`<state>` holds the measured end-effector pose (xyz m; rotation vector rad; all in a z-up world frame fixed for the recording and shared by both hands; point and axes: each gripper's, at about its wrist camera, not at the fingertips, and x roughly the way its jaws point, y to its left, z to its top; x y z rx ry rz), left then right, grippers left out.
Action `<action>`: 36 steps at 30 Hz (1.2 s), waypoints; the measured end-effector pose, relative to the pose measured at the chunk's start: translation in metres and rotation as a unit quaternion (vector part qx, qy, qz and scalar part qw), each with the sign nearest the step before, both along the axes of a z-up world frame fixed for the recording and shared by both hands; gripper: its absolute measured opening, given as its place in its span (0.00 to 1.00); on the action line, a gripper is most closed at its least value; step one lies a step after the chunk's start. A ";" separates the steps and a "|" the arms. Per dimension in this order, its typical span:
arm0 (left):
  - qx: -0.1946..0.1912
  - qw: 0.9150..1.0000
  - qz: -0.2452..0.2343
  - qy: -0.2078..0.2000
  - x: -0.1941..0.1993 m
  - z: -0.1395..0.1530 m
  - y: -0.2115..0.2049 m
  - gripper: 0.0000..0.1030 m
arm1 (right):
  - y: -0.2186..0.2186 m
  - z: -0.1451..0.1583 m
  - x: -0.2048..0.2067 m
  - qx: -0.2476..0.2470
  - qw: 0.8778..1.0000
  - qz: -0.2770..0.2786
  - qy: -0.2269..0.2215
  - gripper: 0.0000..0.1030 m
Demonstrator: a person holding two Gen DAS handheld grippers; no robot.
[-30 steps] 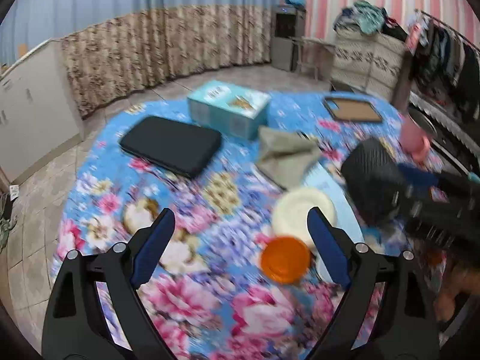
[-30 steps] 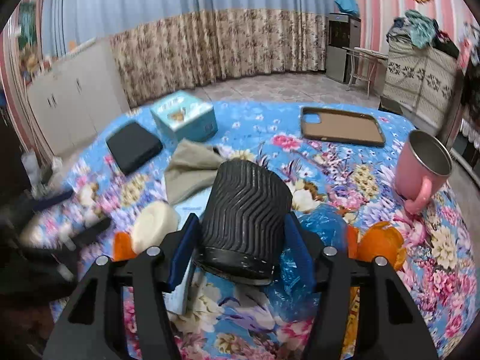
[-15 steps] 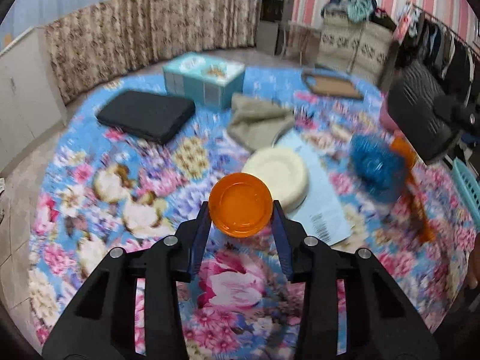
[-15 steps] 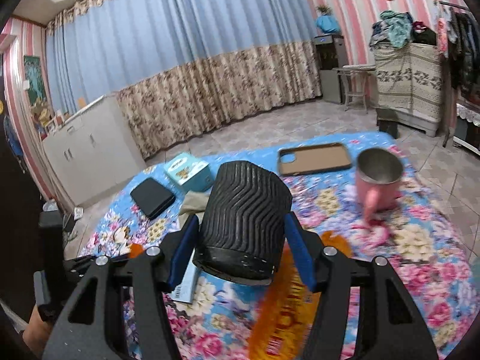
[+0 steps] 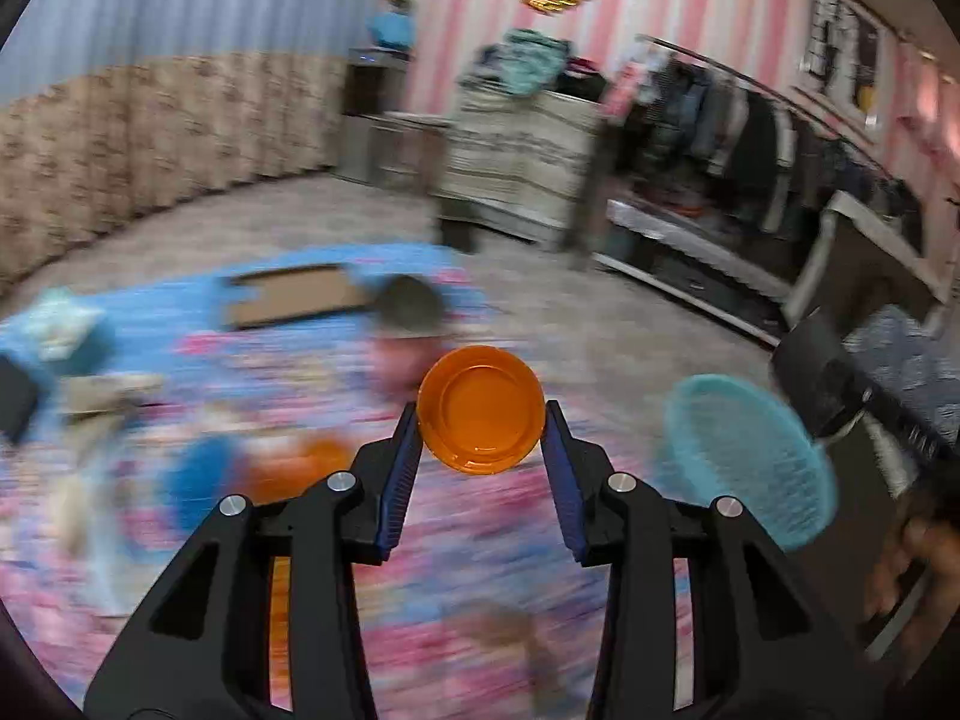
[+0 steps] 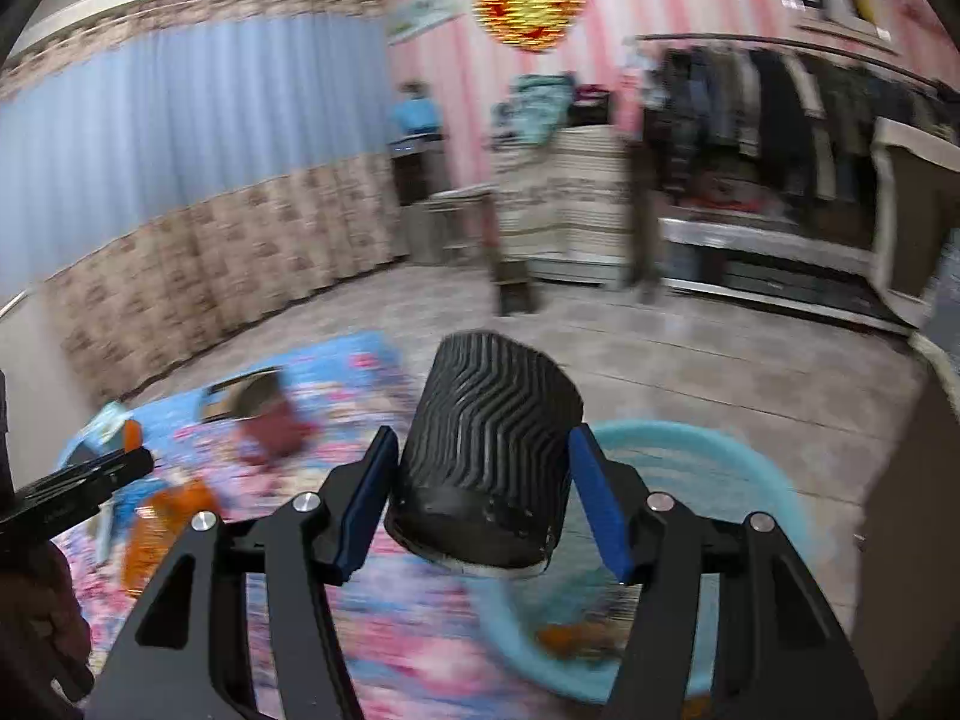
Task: Collect trash
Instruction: 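Carry the lid and cylinder over the blue basket and release both, then grasp the white round soap with the left tool while the right tool grasps the orange peel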
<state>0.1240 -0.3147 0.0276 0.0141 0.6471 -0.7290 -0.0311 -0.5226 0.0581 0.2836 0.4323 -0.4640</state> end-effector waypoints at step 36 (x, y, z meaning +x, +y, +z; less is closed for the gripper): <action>0.055 0.998 0.026 -0.028 -0.007 0.017 -0.048 0.95 | -0.033 -0.005 0.003 0.022 0.997 0.051 -0.047 0.60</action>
